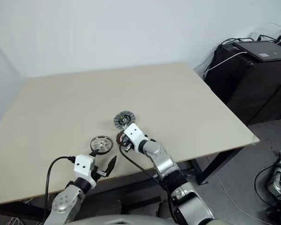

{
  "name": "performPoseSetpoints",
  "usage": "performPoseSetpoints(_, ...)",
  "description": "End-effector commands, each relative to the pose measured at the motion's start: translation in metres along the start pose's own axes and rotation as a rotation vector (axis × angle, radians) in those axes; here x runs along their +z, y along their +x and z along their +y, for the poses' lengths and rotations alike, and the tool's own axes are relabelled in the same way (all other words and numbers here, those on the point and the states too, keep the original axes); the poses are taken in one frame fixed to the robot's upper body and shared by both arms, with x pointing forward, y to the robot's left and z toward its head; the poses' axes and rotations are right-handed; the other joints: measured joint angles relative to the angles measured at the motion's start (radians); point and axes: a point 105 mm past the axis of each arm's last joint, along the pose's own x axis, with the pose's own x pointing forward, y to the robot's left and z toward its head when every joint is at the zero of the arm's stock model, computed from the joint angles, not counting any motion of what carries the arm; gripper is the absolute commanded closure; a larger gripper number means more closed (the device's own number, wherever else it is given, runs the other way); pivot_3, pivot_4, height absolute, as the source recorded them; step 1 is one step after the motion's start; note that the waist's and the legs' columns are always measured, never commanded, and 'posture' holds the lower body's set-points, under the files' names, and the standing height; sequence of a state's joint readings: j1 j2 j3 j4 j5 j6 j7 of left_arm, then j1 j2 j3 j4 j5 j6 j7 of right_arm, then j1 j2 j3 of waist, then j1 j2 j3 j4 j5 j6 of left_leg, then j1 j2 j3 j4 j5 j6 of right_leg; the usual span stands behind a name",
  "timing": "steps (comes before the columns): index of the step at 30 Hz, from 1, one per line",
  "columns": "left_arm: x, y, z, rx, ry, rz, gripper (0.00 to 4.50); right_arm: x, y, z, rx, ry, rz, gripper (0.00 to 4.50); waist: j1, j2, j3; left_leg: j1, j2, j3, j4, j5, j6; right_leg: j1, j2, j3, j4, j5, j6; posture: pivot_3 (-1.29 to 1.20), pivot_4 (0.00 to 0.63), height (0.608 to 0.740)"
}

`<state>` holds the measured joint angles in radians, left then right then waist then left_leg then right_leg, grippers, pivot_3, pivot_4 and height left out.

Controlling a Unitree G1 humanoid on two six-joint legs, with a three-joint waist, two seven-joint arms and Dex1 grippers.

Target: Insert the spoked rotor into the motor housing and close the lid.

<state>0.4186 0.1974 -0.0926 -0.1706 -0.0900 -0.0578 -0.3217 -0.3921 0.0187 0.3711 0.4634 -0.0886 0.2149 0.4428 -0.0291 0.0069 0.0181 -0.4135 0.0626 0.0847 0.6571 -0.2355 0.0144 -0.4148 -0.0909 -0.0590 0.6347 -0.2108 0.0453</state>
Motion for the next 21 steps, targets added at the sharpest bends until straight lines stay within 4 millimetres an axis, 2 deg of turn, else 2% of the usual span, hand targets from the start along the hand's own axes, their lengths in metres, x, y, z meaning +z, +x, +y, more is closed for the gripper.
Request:
performPoseSetpoints(1,0.018,0.002,0.000,0.003,0.015,-0.073,0.00,0.016,0.003,-0.007,-0.024,-0.009,-0.057,3.82,0.000,0.000,0.000,0.000,0.000,0.000,0.000,0.000,0.000,0.000,0.000,0.000,0.000,0.000,0.000,0.00,0.000,0.740)
performPoseSetpoints(21,0.019,0.003,0.000,0.008,0.011,-0.077,0.00,0.003,0.012,-0.010,-0.028,-0.003,-0.012,3.82,-0.005,0.000,0.000,0.000,0.000,0.001,0.000,0.000,0.000,0.000,0.000,0.000,0.000,0.000,0.000,0.00,0.000,0.740)
